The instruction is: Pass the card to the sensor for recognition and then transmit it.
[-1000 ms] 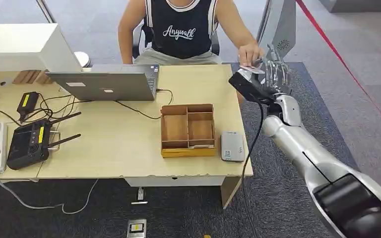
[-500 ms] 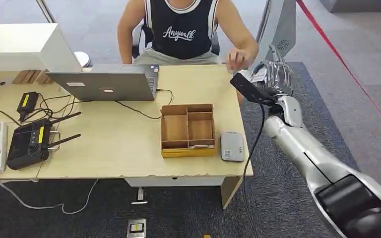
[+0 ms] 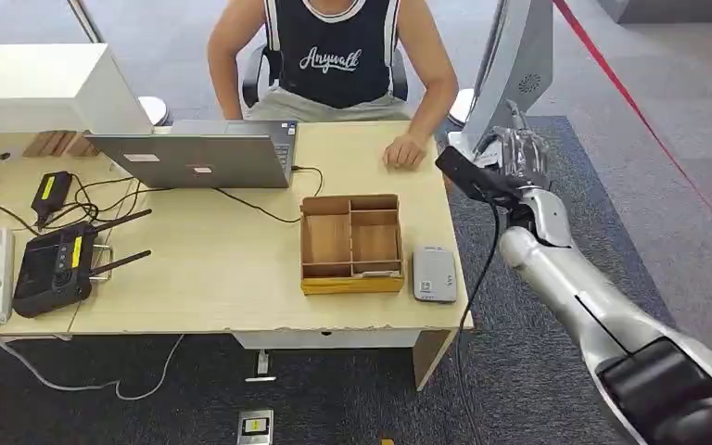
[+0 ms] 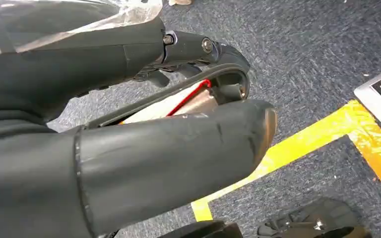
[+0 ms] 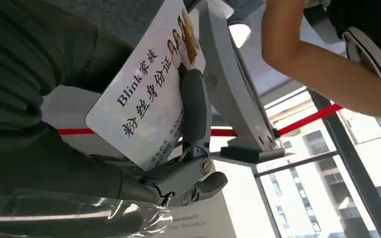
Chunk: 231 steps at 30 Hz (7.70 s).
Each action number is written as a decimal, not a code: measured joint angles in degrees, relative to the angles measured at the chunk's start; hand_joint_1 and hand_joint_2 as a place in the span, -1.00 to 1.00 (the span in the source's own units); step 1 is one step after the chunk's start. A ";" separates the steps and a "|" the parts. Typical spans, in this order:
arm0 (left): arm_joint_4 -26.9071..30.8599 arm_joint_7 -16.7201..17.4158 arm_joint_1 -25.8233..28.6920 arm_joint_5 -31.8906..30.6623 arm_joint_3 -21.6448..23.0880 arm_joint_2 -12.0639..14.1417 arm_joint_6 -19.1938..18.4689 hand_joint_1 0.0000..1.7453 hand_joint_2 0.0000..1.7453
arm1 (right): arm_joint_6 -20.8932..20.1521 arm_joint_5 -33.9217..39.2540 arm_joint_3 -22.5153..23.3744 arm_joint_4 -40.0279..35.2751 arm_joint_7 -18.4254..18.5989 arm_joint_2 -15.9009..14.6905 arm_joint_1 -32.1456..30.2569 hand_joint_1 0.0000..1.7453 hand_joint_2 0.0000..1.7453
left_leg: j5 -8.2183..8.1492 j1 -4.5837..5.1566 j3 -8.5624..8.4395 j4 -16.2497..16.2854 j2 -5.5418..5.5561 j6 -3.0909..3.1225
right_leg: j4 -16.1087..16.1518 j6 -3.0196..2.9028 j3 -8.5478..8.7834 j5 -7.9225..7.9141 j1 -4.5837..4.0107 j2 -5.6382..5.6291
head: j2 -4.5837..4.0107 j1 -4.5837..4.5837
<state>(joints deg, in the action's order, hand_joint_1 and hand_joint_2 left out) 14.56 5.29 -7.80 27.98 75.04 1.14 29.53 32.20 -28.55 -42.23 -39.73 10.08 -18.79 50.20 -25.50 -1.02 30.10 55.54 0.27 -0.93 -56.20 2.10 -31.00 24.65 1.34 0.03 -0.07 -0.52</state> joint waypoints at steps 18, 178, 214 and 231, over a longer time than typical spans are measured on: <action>0.02 -0.06 0.36 3.06 -0.37 0.02 0.31 -1.00 -1.00 | -3.91 4.00 -0.50 -0.83 -0.13 -1.66 -10.03 1.00 1.00 | 0.00 -0.01 0.06 -0.01 0.01 0.00 | 0.01 0.00 -0.04 0.00 -0.01 0.01 | 0.00 0.00; 0.55 1.90 -2.30 -8.41 2.77 0.79 -2.69 -1.00 -1.00 | -11.50 -8.48 -4.66 14.42 1.12 13.27 13.18 -1.00 -1.00 | 0.21 -0.01 0.27 0.00 -0.01 0.01 | -0.05 -0.03 -0.28 -0.18 -0.01 0.00 | 0.00 -0.02; 0.48 0.50 0.19 -7.96 0.28 0.83 -0.72 -1.00 -1.00 | -26.19 15.65 2.23 -34.11 0.92 -1.47 -17.35 -1.00 1.00 | 0.19 -0.03 0.24 -0.01 -0.01 0.03 | 0.01 -0.04 -0.25 -0.18 -0.03 -0.01 | 0.00 0.00; 0.50 0.68 0.28 -7.78 -0.64 0.83 -0.53 -1.00 -1.00 | -25.77 1.40 0.92 -39.72 2.27 -1.93 -19.00 -1.00 1.00 | 0.20 -0.03 0.27 -0.02 -0.02 0.02 | 0.01 -0.04 -0.25 -0.20 -0.03 0.00 | 0.00 0.00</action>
<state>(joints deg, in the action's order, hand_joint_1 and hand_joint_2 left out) 15.06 5.97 -7.53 20.20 74.40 1.97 29.00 6.43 -27.15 -41.31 -79.45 12.35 -20.72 31.21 -25.30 -1.05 30.37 55.52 0.26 -0.92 -56.19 2.06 -31.25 24.45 1.32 0.03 -0.07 -0.52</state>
